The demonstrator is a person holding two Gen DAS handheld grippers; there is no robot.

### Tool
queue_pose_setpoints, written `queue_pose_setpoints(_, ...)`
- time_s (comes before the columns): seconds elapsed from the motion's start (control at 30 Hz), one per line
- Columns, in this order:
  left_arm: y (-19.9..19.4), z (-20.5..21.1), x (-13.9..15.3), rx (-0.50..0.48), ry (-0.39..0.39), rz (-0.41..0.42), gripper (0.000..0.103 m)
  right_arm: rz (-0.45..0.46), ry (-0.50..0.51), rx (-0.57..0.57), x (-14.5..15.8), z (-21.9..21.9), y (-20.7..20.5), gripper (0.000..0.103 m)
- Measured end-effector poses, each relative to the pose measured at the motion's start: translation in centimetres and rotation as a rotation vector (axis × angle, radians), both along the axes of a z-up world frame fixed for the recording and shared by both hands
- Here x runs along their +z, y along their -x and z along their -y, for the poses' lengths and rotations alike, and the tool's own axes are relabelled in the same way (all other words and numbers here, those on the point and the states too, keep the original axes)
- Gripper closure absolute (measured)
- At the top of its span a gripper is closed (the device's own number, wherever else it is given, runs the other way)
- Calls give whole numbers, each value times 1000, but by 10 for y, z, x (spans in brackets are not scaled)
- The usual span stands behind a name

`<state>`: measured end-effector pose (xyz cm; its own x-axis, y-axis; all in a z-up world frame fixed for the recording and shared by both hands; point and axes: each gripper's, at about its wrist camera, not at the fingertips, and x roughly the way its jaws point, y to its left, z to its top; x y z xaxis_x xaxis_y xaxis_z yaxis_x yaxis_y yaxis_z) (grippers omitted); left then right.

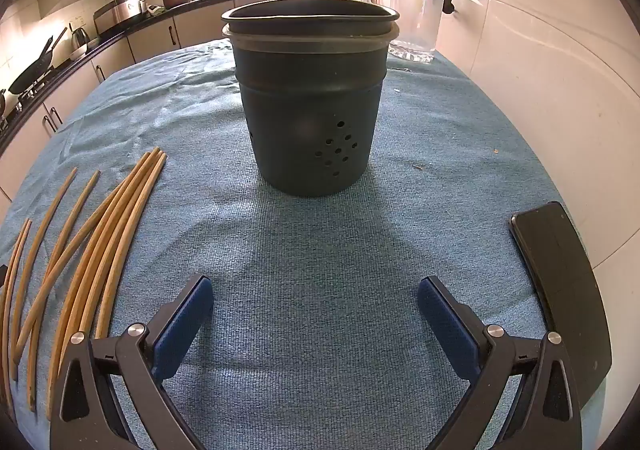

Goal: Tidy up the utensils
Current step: 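Move the right tool toward the loose wooden chopsticks on the towel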

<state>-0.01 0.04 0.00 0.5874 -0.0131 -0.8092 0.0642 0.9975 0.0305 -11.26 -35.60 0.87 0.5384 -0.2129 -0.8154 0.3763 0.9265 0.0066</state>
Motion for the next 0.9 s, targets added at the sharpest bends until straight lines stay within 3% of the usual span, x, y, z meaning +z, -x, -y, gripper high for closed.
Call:
queue_pose_setpoints(0.2, 2, -3, 0, 2, -3, 1, 0, -8, 8, 0, 0, -1, 0, 0)
queue_pose_setpoints(0.27, 4, -1, 2, 30, -37, 1, 0, -15, 7, 1, 1, -2, 0, 0)
queue_pose_setpoints(0.33, 17, -4, 12, 77, -64, 38, 0, -54, -14, 17, 2, 2, -5, 0)
queue_pose_setpoints(0.47, 48, -8, 39, 140, -37, 68, 0, -144, -36, 100, 8, 4, -9, 4)
queue_pose_setpoints(0.63, 117, 12, 83, 181, -2, 110, 0, -81, -39, 213, 50, -17, 27, 4)
queue_pose_setpoints(0.9, 197, 72, 122, 84, 7, 141, 0, 27, -153, 403, 107, -52, 107, 4)
